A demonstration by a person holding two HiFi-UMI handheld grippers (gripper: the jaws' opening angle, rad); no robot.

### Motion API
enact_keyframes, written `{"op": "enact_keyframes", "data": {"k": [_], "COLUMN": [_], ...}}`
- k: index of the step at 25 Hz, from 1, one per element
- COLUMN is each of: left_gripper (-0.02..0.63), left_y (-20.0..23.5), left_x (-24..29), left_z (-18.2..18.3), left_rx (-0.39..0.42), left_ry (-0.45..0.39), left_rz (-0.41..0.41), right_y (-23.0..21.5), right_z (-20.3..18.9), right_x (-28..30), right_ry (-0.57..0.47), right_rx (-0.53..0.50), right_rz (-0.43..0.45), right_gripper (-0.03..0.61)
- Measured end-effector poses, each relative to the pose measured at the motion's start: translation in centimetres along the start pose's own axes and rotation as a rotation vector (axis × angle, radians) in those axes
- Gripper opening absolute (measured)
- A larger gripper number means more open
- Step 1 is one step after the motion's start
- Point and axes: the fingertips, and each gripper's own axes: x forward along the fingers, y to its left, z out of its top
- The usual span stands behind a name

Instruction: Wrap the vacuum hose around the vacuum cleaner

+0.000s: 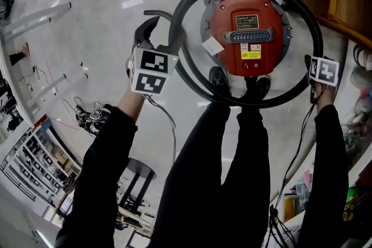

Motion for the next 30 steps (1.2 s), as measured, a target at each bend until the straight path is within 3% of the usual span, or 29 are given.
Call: {"op": "enact_keyframes", "data": {"k": [2, 4, 6, 8, 14, 23, 30], "left_gripper": [0.313, 0.311, 0.311, 0.311, 0.311, 0.311, 0.311], "left_y": [-0.6, -1.8, -3.7, -6.1, -13.1, -16.9, -18.9], "left_x": [-1.9, -3.5, -5.2, -6.9, -10.9, -16.5, -18.7], "left_z": [-1.9, -3.3, -4.0, -4.1, -3.5, -2.4, -3.5], "left_rx": [-0.127, -0.241, -0.303, -0.321, -0.350, -0.376, -0.416], "left_ry": [-0.009, -0.020, -0.032, -0.039, -0.048, -0.066, -0.052], "left_rz": [0.004, -0.004, -0.020, -0.042, -0.128, -0.167, -0.162], "right_y": [-0.2, -0.1, 0.0, 0.0, 1.1, 1.5, -3.3], "right_z": [0.0, -0.2, -0.6, -0.8, -0.3, -2.1, -2.0], "right_x": [0.3, 0.1, -0.4, -1.2, -4.2, -7.5, -10.6], "right_ry": [-0.015, -0.029, -0.038, -0.051, -0.144, -0.161, -0.242], "right_rx": [0.017, 0.065, 0.105, 0.094, -0.072, 0.025, 0.182], "right_rz": [-0.019, -0.002, 0.029, 0.045, 0.025, 0.167, 0.118], "right_gripper": [0.388, 0.408, 0.410, 0.410, 0.410, 0.431, 0.443]}}
